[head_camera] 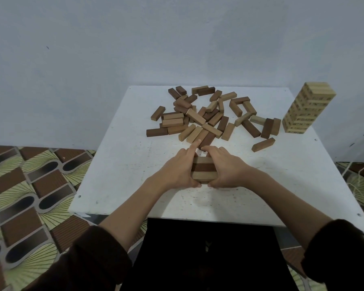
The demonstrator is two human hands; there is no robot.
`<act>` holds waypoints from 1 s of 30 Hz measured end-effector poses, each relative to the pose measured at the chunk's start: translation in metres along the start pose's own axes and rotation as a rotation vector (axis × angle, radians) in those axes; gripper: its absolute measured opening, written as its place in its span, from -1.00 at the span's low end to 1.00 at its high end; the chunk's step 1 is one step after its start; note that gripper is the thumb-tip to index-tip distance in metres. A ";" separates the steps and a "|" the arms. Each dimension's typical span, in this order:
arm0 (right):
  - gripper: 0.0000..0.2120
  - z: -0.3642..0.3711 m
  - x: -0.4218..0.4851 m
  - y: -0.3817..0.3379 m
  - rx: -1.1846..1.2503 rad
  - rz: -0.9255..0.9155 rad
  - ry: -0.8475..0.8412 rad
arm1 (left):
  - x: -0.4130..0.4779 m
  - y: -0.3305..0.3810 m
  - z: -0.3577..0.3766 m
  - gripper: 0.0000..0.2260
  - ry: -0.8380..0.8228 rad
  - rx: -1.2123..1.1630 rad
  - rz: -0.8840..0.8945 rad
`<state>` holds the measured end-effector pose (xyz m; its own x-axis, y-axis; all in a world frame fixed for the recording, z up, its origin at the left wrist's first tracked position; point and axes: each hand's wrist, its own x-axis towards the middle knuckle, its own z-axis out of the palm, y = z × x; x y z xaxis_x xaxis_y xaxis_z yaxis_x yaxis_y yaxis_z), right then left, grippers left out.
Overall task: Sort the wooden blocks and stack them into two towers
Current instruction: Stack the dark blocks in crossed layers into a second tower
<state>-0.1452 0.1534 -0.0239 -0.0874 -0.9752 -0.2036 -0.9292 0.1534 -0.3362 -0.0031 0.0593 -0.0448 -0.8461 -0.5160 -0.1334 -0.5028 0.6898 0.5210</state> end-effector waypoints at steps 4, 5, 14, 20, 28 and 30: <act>-0.11 0.001 0.001 0.000 0.017 0.014 -0.002 | 0.000 0.002 0.000 0.07 0.012 0.000 -0.011; -0.11 0.002 0.002 0.000 0.019 0.011 0.000 | 0.000 0.001 0.000 0.07 0.011 -0.001 -0.014; -0.27 -0.024 0.006 0.016 0.289 -0.029 0.047 | -0.013 -0.007 -0.022 -0.02 -0.067 -0.229 -0.022; -0.72 -0.034 0.041 0.033 0.158 0.013 0.183 | 0.012 -0.026 -0.029 -0.70 0.222 -0.240 -0.013; -0.54 -0.018 0.066 0.028 0.222 0.085 0.116 | 0.045 -0.030 -0.006 -0.71 0.227 0.060 0.129; -0.44 -0.016 0.071 0.029 0.223 0.095 0.124 | 0.045 -0.029 -0.005 -0.71 0.242 0.037 0.132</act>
<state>-0.1838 0.0859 -0.0337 -0.2265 -0.9647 -0.1342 -0.8139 0.2631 -0.5180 -0.0258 0.0134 -0.0617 -0.8402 -0.5236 0.1407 -0.4012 0.7749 0.4884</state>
